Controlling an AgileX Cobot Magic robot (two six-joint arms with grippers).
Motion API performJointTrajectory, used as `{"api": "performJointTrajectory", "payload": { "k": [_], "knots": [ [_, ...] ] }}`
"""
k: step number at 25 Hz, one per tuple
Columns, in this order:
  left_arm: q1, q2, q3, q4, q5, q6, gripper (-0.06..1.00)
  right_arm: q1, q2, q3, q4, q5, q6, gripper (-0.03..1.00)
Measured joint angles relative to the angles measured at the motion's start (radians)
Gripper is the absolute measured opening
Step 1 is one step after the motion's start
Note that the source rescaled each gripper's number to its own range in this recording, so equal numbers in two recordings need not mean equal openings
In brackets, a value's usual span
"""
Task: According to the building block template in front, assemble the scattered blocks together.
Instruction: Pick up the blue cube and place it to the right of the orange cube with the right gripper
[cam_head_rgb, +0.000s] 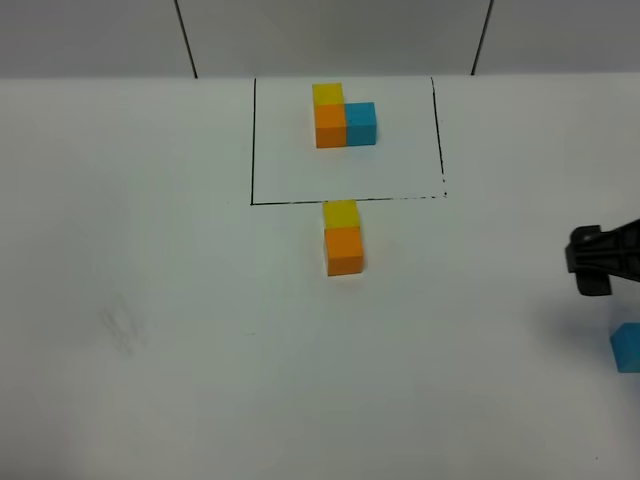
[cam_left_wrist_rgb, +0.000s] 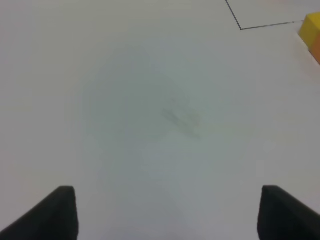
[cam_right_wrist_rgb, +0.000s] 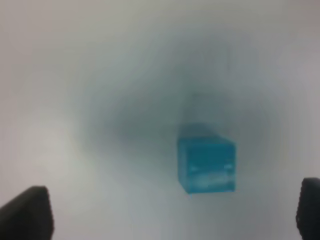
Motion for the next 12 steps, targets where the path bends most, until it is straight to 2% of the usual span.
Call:
{"api": "performJointTrajectory", "payload": {
  "k": [6,12],
  "knots": [
    [0.0,0.0,0.0,0.0,0.0,0.0,0.6,-0.142,-0.12,0.12,0.006,0.004,-0.09,1.0],
    [0.0,0.0,0.0,0.0,0.0,0.0,0.6,-0.28,-0.058,0.188,0.139,-0.187,-0.263,1.0]
  ]
}}
